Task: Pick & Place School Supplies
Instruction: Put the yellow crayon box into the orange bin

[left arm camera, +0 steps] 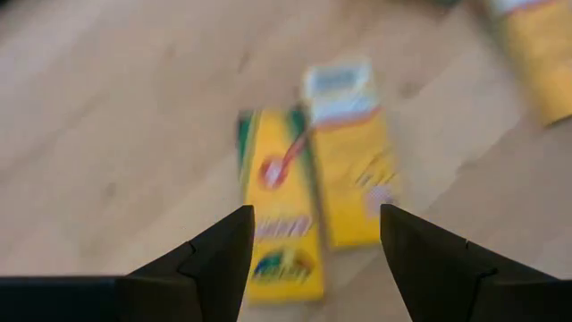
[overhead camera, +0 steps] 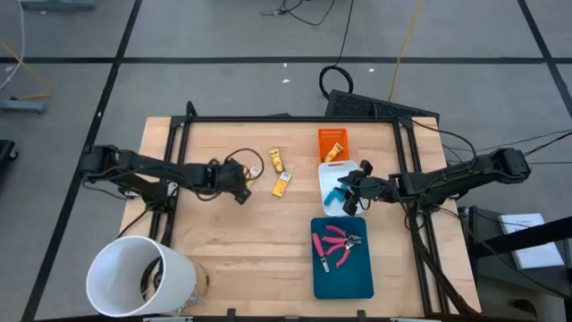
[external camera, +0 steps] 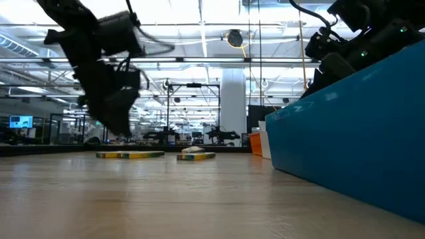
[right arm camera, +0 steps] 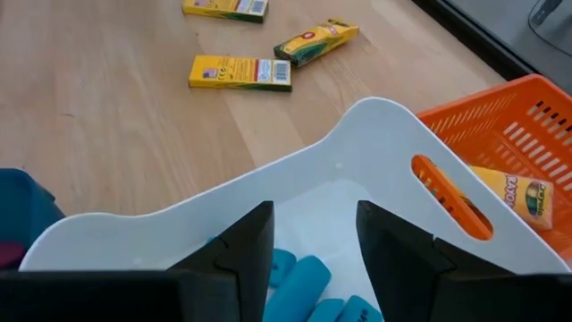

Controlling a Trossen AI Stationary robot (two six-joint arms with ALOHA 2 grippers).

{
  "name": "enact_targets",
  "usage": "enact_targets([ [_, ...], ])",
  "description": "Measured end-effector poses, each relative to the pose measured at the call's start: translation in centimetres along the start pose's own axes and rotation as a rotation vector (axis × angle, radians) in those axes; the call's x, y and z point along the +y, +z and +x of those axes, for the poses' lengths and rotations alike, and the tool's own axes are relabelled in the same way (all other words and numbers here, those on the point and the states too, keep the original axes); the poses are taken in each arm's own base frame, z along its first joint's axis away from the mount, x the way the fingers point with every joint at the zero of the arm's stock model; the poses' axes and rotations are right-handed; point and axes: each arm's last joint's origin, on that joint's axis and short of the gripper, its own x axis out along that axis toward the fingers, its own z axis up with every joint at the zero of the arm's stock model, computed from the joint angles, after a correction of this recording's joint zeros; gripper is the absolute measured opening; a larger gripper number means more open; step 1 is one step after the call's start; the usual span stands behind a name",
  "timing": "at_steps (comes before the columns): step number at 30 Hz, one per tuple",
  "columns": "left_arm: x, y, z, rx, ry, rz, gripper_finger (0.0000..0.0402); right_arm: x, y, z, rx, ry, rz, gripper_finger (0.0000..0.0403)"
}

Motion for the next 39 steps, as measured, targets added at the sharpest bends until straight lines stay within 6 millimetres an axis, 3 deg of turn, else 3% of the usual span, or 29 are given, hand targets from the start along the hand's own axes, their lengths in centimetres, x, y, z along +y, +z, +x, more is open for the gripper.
enact_targets([
  [6,-0.1,-1.4,1.0,0.108,0.054,-0.024,0.0243,0.0,0.1,0.0,-0.005,0.002,0.000,0.0155],
  [18,0.5,-1.6,3.3,0.180,0.149,-0.012,0.0243,0.2,0.1,0.0,0.005,0.064,0.006,0.0155],
  [31,1.9,-0.8,4.0,0.348,-0.028,-0.017,0.0243,0.3,0.2,0.0,-0.004,0.084,0.010,0.0155],
  [39,2.5,-0.7,4.2,0.387,-0.042,-0.038,0.0243,0.3,0.2,0.0,-0.004,0.084,0.011,0.0155],
])
